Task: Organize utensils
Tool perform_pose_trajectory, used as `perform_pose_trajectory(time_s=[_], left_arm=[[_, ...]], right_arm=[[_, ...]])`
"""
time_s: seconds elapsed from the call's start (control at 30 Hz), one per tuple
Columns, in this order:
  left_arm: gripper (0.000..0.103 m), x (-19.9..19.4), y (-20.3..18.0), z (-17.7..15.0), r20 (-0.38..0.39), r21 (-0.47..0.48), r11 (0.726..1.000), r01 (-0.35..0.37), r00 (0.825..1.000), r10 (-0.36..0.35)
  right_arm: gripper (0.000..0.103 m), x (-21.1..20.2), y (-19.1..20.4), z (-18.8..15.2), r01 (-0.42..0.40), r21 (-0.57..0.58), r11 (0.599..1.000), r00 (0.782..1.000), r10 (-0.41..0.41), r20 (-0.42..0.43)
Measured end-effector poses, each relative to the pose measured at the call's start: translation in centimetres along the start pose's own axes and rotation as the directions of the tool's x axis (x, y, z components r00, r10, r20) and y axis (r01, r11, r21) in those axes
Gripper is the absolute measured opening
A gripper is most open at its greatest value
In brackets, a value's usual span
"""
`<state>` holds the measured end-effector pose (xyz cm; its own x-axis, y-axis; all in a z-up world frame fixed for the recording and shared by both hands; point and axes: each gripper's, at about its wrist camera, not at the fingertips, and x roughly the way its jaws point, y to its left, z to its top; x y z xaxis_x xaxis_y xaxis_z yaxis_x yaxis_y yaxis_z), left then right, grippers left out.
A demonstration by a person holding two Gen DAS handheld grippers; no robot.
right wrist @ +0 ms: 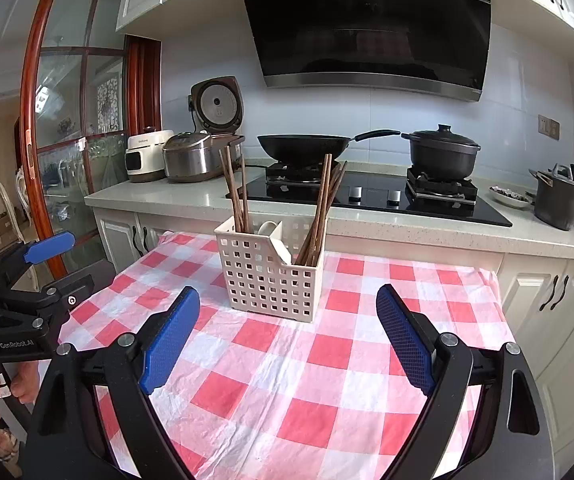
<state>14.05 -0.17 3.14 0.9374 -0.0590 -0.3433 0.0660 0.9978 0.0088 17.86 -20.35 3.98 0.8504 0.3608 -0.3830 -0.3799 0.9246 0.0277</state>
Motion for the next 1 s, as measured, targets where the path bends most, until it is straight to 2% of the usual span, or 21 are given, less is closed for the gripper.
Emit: perform_pose_trajectory(time_s=[1.0], left_arm=[[0.098,-0.03,0.05,-0.35,-0.01,0.003,1.0,0.002,1.0,-0.002]], right_arm=[[0.084,0.25,0.43,-0.25,-0.007,0.005,1.0,1.0,0.007,-0.003]])
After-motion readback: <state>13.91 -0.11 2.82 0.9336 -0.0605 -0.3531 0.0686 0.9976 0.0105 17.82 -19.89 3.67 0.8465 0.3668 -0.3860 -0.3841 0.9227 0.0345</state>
